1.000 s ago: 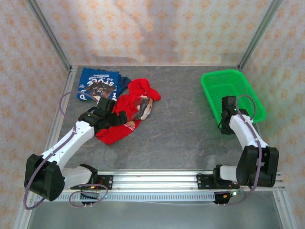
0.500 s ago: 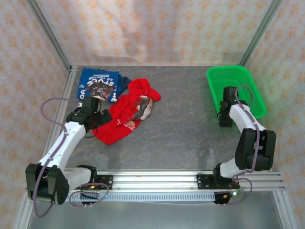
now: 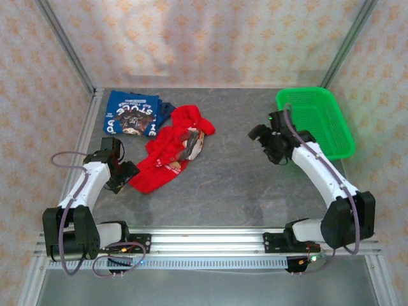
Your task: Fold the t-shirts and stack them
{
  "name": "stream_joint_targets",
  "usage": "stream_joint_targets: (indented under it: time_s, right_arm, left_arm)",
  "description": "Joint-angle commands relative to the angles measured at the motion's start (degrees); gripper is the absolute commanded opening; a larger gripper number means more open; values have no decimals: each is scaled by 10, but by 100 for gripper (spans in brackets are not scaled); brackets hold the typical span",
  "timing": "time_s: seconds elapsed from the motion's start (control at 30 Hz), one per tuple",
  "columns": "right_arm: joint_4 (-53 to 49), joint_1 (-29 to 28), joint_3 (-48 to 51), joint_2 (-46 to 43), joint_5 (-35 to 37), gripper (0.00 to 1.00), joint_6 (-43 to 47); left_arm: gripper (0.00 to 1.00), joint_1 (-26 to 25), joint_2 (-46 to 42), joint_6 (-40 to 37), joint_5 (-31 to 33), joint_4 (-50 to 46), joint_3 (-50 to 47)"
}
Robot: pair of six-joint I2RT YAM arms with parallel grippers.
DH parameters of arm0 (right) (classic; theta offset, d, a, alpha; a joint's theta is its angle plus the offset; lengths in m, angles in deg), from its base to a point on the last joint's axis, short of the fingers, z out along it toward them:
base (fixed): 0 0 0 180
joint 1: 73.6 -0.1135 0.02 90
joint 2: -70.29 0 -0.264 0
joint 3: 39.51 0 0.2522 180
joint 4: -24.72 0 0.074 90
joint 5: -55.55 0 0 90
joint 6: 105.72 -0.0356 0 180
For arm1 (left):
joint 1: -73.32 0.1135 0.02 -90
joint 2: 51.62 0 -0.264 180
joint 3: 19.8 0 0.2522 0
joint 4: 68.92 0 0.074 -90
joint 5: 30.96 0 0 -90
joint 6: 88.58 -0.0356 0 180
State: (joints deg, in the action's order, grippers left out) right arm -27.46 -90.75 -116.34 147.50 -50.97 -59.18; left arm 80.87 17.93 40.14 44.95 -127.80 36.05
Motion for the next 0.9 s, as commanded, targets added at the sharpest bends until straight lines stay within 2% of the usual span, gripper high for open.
stream_joint_targets:
  time_s: [0.0,0.23,0.63,0.87]
  right_arm:
    - [-18,-43,-39,50,-5,96,52]
    - [0,-95,-104,131,-16,96,82]
    - [4,-98,-100,142,-21,96,93]
    - [14,-98,-88,146,-29,96,89]
  left_arm:
    - [69,8,4,32,-32,12,-15]
    - [62,32,-3,86,-47,46,-52]
    - [55,40,10,145,-63,135,-84]
    - [43,40,8,136,-55,120,-69]
